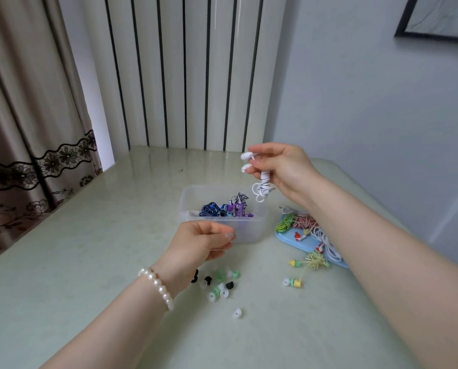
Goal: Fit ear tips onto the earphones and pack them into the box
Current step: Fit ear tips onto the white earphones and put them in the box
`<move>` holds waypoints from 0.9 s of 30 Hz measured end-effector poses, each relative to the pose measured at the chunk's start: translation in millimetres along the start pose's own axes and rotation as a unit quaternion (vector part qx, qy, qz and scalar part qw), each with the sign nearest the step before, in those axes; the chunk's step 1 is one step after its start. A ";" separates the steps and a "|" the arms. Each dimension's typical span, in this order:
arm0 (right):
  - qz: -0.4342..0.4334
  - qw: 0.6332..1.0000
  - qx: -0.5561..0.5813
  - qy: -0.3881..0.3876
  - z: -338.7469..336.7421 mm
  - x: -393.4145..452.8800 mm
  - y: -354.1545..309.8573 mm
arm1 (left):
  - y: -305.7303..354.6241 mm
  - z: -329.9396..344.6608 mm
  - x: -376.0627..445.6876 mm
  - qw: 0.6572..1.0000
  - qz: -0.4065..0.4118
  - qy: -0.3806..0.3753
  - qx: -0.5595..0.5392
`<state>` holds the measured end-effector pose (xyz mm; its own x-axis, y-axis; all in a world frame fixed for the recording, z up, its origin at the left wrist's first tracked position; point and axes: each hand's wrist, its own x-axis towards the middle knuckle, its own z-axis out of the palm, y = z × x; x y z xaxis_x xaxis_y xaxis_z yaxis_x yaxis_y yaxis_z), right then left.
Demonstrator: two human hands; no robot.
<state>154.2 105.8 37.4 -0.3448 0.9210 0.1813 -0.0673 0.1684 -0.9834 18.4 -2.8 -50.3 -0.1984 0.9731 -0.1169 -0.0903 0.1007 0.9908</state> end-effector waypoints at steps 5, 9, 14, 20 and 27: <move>-0.012 0.976 -0.214 -0.034 17.9 14.5 25.8 | -0.5 -0.4 -0.5 0.999 0.014 -0.013 0.042; 0.007 0.924 -0.366 -0.106 15.9 16.6 47.9 | -4.5 1.0 1.1 0.997 0.011 -0.023 0.067; -0.034 0.875 -0.469 -0.117 5.8 15.1 36.7 | -6.2 2.8 0.0 0.994 0.020 -0.039 0.096; -0.045 0.854 -0.508 -0.100 -30.5 -6.6 -1.3 | -7.7 2.0 1.2 0.991 0.030 -0.038 0.127; 0.109 0.709 -0.657 -0.231 -71.3 -59.6 19.6 | -9.5 1.2 2.2 0.988 0.033 -0.022 0.152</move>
<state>240.2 79.3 7.1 -0.5044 0.8126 -0.2920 0.8602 0.5023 -0.0881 20.0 -1.4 -59.9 -0.1502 0.9871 -0.0550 0.2202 0.0877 0.9715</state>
